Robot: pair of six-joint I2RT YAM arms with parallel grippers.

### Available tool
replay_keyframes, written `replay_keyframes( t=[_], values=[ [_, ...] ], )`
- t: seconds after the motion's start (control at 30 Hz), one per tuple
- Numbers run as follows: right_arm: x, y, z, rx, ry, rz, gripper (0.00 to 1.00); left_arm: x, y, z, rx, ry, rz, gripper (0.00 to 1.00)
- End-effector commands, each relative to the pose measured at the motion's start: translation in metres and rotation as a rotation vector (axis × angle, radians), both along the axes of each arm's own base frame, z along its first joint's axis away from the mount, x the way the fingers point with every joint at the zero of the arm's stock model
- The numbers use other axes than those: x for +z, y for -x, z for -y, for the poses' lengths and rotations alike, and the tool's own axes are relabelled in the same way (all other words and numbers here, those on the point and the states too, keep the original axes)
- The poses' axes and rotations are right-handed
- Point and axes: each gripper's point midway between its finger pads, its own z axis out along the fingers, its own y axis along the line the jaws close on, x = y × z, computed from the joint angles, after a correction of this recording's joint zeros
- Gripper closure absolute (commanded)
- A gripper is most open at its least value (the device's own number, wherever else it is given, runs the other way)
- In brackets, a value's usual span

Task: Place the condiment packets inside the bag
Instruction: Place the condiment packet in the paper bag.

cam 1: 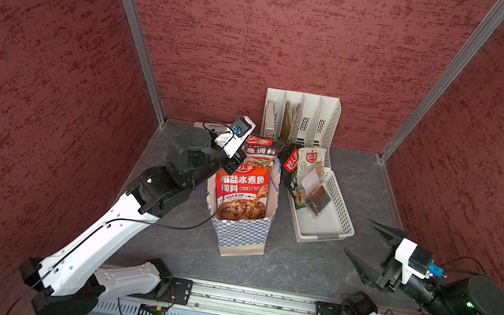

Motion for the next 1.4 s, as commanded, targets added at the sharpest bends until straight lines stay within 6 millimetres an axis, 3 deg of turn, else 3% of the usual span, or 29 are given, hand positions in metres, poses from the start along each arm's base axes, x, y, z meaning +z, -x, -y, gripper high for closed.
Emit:
replay_keyframes(
  t=[0.0, 0.1, 0.33, 0.43, 1.0, 1.13, 1.37],
  values=[
    [-0.001, 0.001, 0.006, -0.029, -0.001, 0.01, 0.17, 0.031, 0.014, -0.014, -0.004, 0.179, 0.05, 1.0],
    [-0.003, -0.001, 0.005, -0.031, 0.003, 0.006, 0.17, 0.02, 0.018, -0.012, -0.02, 0.197, -0.003, 1.0],
    [-0.004, -0.004, 0.002, -0.027, 0.003, 0.0, 0.17, 0.033, 0.029, -0.013, -0.052, 0.258, -0.023, 1.0],
    [-0.004, -0.005, 0.002, -0.029, 0.002, -0.001, 0.17, 0.025, 0.031, -0.008, -0.075, 0.27, -0.064, 1.0],
    [-0.016, -0.008, 0.002, -0.038, 0.016, -0.022, 0.17, -0.082, -0.01, -0.003, 0.086, 0.315, -0.388, 1.0],
    [-0.02, -0.01, 0.001, -0.036, 0.016, -0.023, 0.17, -0.104, -0.021, -0.003, 0.09, 0.276, -0.378, 1.0],
    [-0.026, -0.013, -0.001, -0.033, 0.022, -0.033, 0.17, -0.127, -0.046, -0.001, 0.112, 0.381, -0.399, 1.0]
  ],
)
